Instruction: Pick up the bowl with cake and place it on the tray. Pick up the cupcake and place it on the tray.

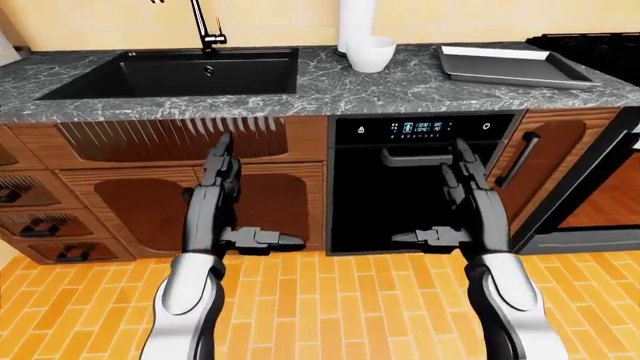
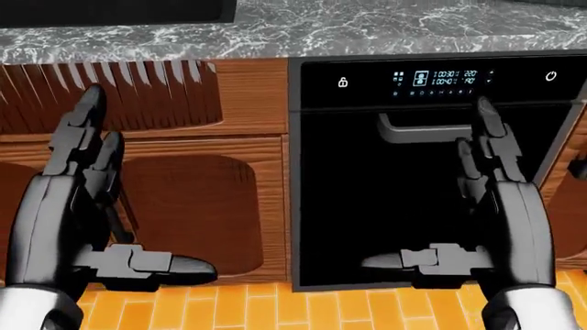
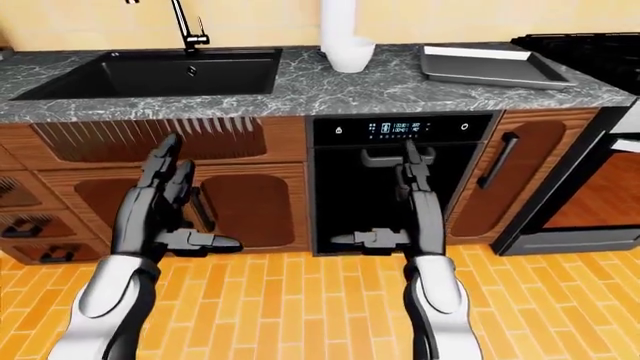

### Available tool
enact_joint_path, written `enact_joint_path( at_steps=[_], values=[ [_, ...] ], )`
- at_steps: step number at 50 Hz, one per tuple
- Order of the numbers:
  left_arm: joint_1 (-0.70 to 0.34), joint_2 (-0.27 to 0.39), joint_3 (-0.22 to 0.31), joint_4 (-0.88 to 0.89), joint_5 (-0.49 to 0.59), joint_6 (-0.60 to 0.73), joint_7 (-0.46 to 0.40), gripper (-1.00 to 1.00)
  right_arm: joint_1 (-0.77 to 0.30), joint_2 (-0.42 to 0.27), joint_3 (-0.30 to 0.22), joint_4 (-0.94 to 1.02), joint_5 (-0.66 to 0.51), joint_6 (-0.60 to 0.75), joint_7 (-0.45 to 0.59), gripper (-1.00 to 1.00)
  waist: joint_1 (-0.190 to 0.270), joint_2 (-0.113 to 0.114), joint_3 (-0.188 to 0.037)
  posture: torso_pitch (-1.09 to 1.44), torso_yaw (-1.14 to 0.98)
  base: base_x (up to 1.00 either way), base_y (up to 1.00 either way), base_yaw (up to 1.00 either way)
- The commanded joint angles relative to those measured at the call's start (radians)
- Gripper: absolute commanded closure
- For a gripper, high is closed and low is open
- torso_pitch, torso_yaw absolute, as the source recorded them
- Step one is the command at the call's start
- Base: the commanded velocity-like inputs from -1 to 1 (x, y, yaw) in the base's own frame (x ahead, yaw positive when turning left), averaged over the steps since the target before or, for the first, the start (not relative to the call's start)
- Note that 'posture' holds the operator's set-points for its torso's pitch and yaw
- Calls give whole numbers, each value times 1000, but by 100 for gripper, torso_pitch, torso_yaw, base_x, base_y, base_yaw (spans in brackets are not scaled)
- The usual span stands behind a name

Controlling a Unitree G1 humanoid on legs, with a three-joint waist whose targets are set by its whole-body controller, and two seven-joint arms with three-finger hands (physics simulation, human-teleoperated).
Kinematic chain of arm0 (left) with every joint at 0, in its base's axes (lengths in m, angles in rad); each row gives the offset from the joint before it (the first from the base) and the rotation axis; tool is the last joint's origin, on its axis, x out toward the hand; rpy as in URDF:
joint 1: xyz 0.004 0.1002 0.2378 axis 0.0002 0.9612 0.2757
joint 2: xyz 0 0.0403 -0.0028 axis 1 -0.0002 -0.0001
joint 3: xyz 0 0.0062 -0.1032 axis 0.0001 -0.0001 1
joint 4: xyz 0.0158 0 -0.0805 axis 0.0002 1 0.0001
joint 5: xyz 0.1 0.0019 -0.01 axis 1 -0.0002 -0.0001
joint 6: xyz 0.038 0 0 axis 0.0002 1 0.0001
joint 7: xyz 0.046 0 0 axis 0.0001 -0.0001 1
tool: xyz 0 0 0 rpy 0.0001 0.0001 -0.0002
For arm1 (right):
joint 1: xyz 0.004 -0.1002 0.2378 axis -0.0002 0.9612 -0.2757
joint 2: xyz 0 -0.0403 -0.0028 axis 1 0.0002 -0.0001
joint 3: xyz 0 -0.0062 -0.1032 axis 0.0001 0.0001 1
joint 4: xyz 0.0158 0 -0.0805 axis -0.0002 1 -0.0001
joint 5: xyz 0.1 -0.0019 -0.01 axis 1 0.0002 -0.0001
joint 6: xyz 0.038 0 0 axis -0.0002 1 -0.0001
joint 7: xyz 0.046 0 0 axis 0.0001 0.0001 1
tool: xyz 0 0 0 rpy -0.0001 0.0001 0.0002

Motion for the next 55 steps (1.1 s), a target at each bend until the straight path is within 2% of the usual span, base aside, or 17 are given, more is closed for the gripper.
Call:
enact_joint_path(
  at_steps=[1,2,3,8,14,17,19,26,31,33,37,43,47,50,51,53,55],
  values=[
    [-2,4,11,-21,10,-42,5,-100,-13,3,13,-37,10,-30,6,-100,4,27,-9,0,0,27,-23,0],
    [3,3,10,-18,11,-48,4,-100,-9,4,15,-34,10,-37,7,-100,17,47,-3,0,0,27,-25,0],
    [2,2,11,-16,11,-48,3,-100,-8,4,16,-32,9,-40,7,-100,12,20,2,0,0,27,-27,0],
    [8,-2,1,-12,19,-56,1,-100,-2,5,17,-34,11,-45,9,-100,22,23,-23,0,0,26,-28,0],
    [1,-3,4,25,19,-80,-2,-100,-10,2,9,-32,17,-42,9,-100,40,-53,-24,0,0,27,-29,0],
    [-2,-3,1,23,21,-74,-2,-100,-12,1,10,-36,18,-39,9,-100,40,-107,-53,0,0,27,-35,0],
    [-12,-2,4,12,18,-57,-2,-100,-15,0,9,-42,19,-33,9,-100,27,-99,-12,0,0,27,-36,0],
    [-6,0,2,0,23,-55,-5,-100,-16,-2,6,-81,27,-6,7,-100,11,-42,-4,0,0,27,-35,0],
    [-23,6,6,-38,26,-11,-10,-100,-16,-5,-9,-122,43,18,9,-100,4,14,-26,0,0,27,-26,0],
    [-31,9,6,-71,29,21,-12,-100,-20,-7,-18,-150,54,36,7,-100,11,-15,-27,0,0,27,-17,0],
    [-62,19,10,-142,33,104,-21,-100,-40,-19,-38,-211,68,88,-3,-100,17,12,-27,0,0,21,-13,0],
    [-126,37,17,-207,43,204,-34,-100,-71,-39,-84,-263,111,147,-16,-100,27,-82,-24,0,0,1,0,0],
    [-161,48,32,-231,42,250,-39,-100,-77,-54,-115,-284,137,165,-27,-100,17,-70,-25,0,0,0,0,0],
    [-176,55,39,-241,40,269,-39,-100,-76,-58,-121,-286,142,164,-34,-100,13,-22,-18,0,0,0,0,0],
    [-180,57,41,-242,39,273,-39,-100,-75,-59,-120,-289,142,164,-35,-100,12,-32,-42,0,0,16,-8,0],
    [-187,61,46,-242,36,277,-40,-100,-77,-61,-121,-294,144,168,-38,-100,10,-22,-12,0,0,21,-11,0],
    [-187,65,48,-236,35,271,-41,-100,-79,-63,-125,-298,149,173,-39,-100,12,-12,-19,0,0,26,-12,0]
  ],
)
